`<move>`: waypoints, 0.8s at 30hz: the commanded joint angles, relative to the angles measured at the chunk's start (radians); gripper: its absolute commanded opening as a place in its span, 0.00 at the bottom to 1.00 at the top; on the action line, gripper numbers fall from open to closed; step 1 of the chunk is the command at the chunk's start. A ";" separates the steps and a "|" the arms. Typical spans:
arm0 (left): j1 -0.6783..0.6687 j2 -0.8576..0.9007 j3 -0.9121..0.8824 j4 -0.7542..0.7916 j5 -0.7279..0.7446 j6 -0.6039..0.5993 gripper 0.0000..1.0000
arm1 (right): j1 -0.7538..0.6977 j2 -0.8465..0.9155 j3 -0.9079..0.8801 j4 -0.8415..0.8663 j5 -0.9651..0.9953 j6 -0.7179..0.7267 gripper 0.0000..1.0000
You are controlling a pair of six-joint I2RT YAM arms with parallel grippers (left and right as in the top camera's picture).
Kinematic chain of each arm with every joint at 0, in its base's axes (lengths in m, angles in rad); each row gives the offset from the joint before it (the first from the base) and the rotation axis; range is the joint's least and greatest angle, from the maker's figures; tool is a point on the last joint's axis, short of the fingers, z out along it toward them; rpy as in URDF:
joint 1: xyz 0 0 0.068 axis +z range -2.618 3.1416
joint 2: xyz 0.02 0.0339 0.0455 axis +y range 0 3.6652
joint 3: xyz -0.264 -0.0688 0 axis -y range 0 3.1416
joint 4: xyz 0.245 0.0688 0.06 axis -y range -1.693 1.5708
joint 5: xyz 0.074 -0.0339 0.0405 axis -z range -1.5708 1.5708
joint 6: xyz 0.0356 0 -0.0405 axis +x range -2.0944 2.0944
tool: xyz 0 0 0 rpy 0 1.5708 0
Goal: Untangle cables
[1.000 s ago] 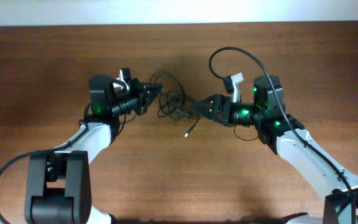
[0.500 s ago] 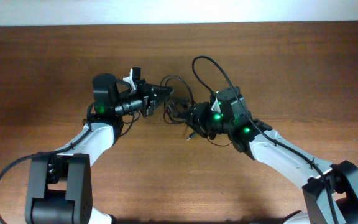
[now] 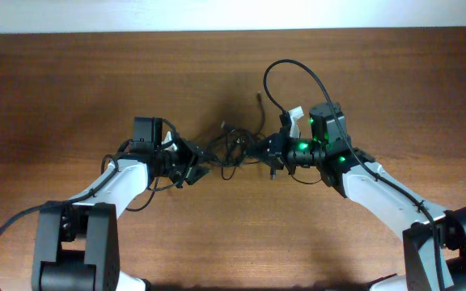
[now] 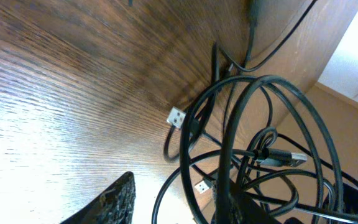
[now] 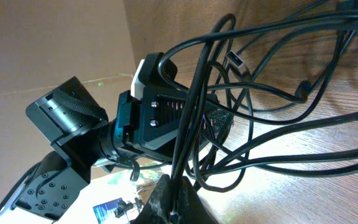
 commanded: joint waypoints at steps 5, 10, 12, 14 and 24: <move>-0.078 -0.014 -0.001 -0.003 0.020 -0.153 0.99 | -0.006 0.007 0.003 -0.004 0.013 -0.020 0.04; -0.078 -0.014 -0.001 0.155 0.129 -0.278 0.59 | -0.006 0.007 0.002 -0.012 0.014 -0.020 0.04; -0.114 -0.014 -0.001 0.199 0.078 -0.359 0.36 | -0.006 0.007 0.002 -0.012 0.013 -0.020 0.04; -0.151 -0.014 -0.001 0.199 0.049 -0.363 0.34 | -0.006 0.007 0.002 -0.012 0.013 -0.020 0.04; -0.232 -0.014 -0.001 0.195 0.117 -0.385 0.62 | -0.006 0.007 0.002 -0.053 0.010 -0.020 0.04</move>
